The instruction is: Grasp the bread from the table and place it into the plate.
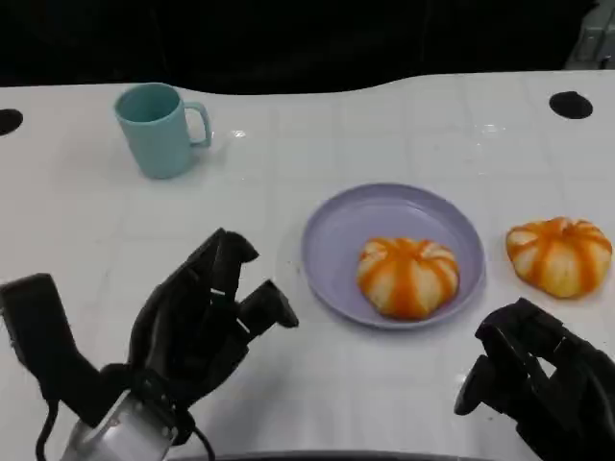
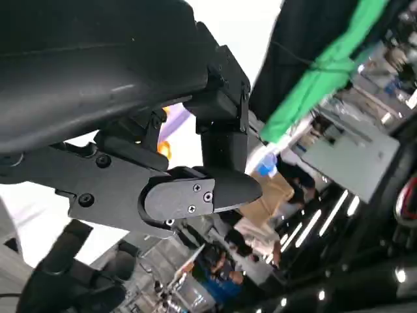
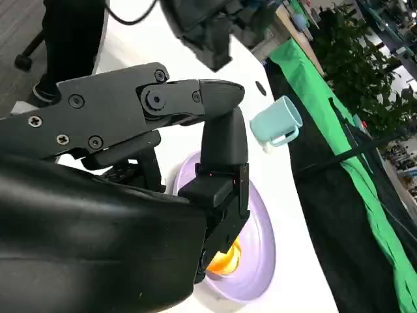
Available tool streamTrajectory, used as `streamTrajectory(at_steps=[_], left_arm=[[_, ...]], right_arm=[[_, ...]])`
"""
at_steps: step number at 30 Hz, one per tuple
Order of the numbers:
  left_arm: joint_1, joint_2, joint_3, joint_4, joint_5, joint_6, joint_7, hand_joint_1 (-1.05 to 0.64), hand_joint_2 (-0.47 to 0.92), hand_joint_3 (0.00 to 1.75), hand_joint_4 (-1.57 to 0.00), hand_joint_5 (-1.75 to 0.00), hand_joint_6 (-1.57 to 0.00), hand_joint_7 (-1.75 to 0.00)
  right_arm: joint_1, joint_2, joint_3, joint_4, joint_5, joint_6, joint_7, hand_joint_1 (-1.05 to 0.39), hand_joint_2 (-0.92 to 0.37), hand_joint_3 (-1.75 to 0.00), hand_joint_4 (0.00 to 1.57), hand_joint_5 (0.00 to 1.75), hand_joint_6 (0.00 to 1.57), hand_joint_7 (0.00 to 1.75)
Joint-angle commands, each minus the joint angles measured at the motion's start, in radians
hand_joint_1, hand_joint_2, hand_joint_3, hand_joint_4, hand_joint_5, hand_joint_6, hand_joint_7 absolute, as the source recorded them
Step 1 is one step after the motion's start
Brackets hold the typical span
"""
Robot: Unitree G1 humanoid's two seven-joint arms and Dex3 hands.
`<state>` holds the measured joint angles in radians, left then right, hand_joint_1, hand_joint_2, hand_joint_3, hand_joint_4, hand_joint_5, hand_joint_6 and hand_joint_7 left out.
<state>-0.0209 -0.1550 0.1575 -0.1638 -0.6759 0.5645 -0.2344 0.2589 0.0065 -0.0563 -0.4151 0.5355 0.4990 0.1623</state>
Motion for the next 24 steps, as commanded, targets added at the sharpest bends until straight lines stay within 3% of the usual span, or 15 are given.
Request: streamTrajectory(at_steps=[1, 24], left_arm=[[0.057, 0.025, -0.008, -0.041, 0.003, 0.008, 0.017, -0.54, 0.92, 0.55, -0.79, -1.75, -0.55, -1.75], [0.174, 0.027, -0.04, -0.078, 0.044, -0.043, 0.053, -0.55, 0.92, 0.41, -0.78, -1.75, -0.55, -1.75]], right_arm=[[0.008, -0.013, -0.002, -0.026, -0.001, 0.004, -0.005, -0.51, -0.92, -0.27, 0.63, 1.75, 0.53, 1.56], [0.013, -0.011, -0.025, -0.03, 0.006, 0.0, 0.004, -0.52, -0.92, -0.24, 0.6, 1.75, 0.5, 1.57]])
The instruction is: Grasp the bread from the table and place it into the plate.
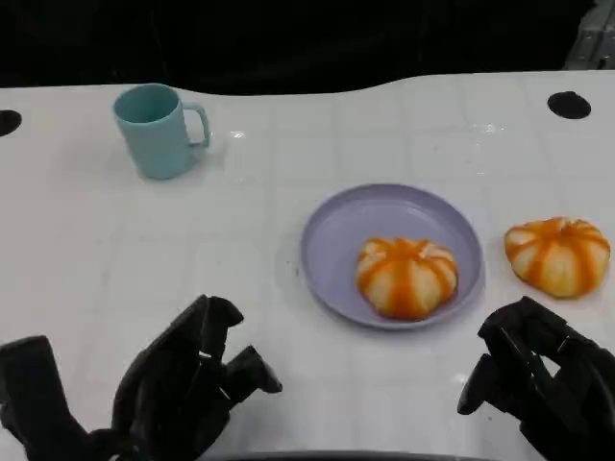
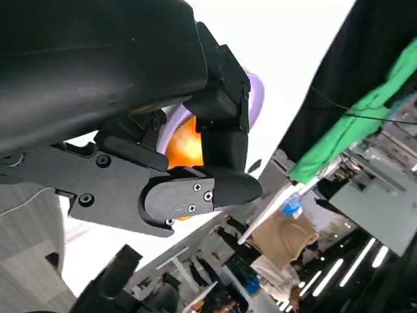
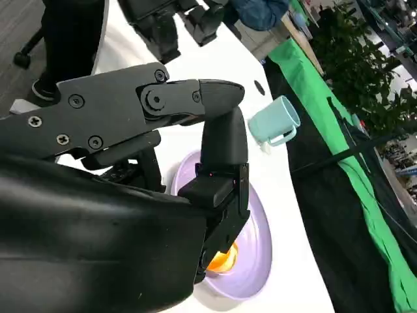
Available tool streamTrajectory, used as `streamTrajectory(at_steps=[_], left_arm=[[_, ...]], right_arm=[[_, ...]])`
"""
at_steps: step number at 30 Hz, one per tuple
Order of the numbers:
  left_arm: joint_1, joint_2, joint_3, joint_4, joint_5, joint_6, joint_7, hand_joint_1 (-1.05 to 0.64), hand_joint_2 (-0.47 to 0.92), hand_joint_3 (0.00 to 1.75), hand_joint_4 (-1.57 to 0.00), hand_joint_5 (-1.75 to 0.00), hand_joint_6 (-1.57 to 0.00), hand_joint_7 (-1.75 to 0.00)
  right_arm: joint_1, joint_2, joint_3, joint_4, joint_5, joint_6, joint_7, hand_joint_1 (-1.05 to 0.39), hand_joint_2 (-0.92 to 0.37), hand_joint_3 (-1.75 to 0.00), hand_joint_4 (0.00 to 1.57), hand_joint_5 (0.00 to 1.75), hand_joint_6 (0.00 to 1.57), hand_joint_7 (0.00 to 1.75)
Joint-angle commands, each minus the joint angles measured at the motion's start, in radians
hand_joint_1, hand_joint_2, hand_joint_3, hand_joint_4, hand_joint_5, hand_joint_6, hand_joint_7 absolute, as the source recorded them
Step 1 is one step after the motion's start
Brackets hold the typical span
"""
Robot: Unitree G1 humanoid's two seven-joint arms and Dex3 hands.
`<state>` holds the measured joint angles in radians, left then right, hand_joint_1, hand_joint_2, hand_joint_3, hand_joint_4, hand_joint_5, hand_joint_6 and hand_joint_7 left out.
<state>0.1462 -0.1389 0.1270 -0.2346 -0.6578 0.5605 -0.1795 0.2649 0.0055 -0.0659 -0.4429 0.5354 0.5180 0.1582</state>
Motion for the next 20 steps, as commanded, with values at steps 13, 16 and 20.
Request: streamTrajectory(at_steps=[13, 16, 20], left_arm=[[0.011, 0.019, -0.032, 0.012, 0.058, -0.099, -0.018, -0.57, 0.92, 0.43, -0.82, -1.75, -0.57, -1.75], [0.008, 0.022, -0.033, 0.019, 0.059, -0.104, -0.019, -0.57, 0.92, 0.43, -0.82, -1.75, -0.57, -1.75], [0.006, 0.02, -0.029, 0.019, 0.054, -0.103, -0.013, -0.57, 0.92, 0.43, -0.82, -1.75, -0.59, -1.75]], right_arm=[[0.01, -0.011, -0.026, 0.021, 0.003, -0.057, 0.034, -0.52, -0.92, -0.29, 0.61, 1.75, 0.47, 1.61], [0.009, -0.011, -0.024, 0.024, -0.004, -0.065, 0.034, -0.53, -0.92, -0.28, 0.62, 1.75, 0.47, 1.62], [0.012, -0.011, -0.025, 0.027, -0.004, -0.075, 0.037, -0.53, -0.92, -0.3, 0.61, 1.75, 0.45, 1.63]])
